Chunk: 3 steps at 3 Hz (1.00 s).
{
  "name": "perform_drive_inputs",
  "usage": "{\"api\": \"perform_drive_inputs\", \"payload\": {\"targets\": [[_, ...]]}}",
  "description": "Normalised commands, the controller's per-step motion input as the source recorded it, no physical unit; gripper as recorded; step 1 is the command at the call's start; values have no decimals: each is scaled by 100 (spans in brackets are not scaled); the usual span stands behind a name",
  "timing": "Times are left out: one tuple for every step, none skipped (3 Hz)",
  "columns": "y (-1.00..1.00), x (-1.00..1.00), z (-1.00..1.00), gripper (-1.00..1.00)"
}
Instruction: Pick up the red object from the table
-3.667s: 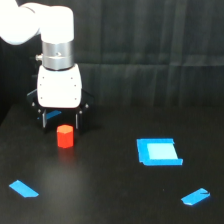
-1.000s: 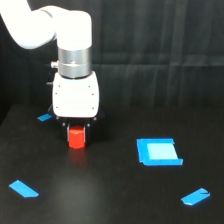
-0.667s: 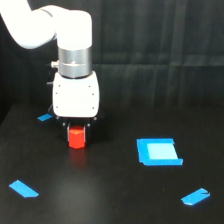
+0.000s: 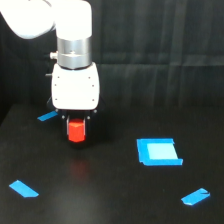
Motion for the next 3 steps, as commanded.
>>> {"api": "perform_drive_inputs", "payload": {"targets": [[-11, -7, 96, -100], [-2, 1, 89, -100], [-6, 18, 100, -100]]}}
